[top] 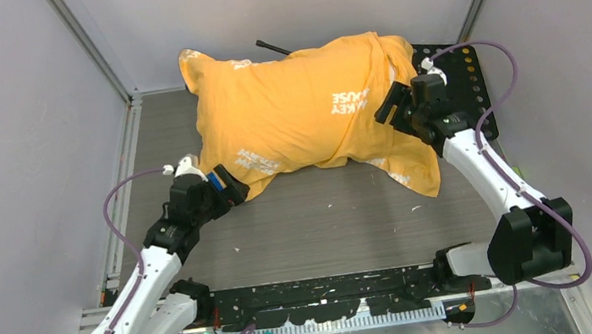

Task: Remove the pillowcase from the pillow

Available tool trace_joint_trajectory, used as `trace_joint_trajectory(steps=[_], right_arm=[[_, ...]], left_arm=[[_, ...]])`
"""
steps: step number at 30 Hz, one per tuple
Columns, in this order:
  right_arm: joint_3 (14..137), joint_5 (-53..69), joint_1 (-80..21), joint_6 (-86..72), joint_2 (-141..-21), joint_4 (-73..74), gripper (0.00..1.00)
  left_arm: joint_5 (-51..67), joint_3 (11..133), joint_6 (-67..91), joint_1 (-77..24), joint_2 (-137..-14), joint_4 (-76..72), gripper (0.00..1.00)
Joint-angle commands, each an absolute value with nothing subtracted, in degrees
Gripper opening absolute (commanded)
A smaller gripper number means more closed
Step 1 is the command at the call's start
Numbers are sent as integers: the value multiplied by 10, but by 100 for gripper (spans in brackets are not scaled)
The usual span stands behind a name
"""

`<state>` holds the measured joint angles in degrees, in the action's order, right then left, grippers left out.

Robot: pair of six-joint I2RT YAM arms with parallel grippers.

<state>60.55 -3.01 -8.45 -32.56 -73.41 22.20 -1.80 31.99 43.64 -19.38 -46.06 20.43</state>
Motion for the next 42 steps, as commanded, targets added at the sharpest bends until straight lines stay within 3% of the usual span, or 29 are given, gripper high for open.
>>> trace_joint_trajectory(steps=[1,3,11,18,20,24,28,36,42], right_arm=[[640,-17,-82,-323,-761,192,79],[651,-14,-83,-318,-777,195,75],[704,62,-153,-308,-789,217,14],[794,103,-309,-309,-788,261,10],[788,138,-311,-314,-779,263,15],[755,100,-311,-292,-739,309,51],[696,23,-311,-276,-670,327,71],[603,-200,-310,-308,-568,358,84],[537,-252,-309,-326,-510,352,95]], left_arm=[[-14,347,439,-192,-455,197,100],[-16,344,439,-192,-446,199,100],[-44,362,414,-192,-410,235,100],[-37,377,409,-192,-395,238,97],[-31,382,411,-192,-395,238,96],[23,393,400,-194,-422,220,96],[17,416,386,-221,-448,229,97],[-28,449,351,-299,-488,196,95],[-59,487,324,-361,-541,181,95]])
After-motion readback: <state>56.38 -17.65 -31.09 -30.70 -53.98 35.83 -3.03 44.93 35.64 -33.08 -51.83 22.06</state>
